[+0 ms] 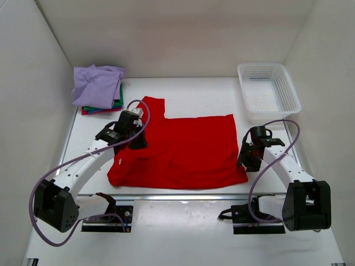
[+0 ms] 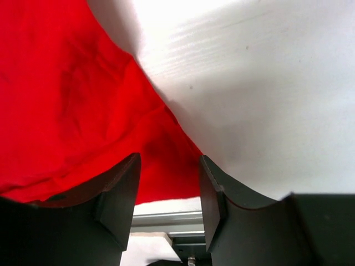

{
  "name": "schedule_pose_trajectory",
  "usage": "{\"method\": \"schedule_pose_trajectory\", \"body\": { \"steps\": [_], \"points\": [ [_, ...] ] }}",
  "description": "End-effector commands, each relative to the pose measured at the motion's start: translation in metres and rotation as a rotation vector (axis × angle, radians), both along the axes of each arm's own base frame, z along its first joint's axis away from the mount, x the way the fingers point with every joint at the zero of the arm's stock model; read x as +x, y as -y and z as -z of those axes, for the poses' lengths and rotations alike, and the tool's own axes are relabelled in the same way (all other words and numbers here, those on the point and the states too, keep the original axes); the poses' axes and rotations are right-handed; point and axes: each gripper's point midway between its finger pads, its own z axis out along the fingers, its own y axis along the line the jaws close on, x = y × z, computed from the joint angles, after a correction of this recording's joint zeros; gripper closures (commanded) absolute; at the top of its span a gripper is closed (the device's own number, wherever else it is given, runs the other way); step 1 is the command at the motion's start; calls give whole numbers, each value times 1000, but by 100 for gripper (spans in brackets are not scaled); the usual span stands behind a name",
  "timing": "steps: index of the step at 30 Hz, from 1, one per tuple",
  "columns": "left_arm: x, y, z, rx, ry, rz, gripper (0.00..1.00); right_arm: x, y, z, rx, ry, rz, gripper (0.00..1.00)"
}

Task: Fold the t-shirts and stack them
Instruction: Flatten out the tshirt

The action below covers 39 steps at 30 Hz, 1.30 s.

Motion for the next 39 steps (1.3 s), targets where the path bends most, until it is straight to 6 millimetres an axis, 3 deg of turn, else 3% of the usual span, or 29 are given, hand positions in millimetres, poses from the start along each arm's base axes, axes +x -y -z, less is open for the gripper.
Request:
{"method": "schedule_pose_trajectory", "body": {
  "steps": [1, 12, 18, 25, 27, 32, 39],
  "points": [
    [8, 5, -12, -29, 56, 14, 100, 8, 4, 6, -13, 25, 10, 57],
    [1, 13, 20, 0, 1, 46, 97, 18, -5, 16, 76, 79, -33, 61],
    [2, 16, 43, 44, -37, 52, 83, 22, -7, 19, 76, 85, -47, 63],
    [9, 27, 48, 40, -30, 69, 73, 22, -4, 19, 49, 81, -49, 87],
    [12, 31, 52, 61, -22, 79, 68, 23, -6, 16, 49, 93, -53, 99],
    [23, 44, 65, 117, -17, 92, 48, 24, -3, 11, 49, 105, -41, 100],
    [37, 63, 79, 160, -16, 90, 45, 23, -6, 12, 62, 111, -49, 100]
  ]
}}
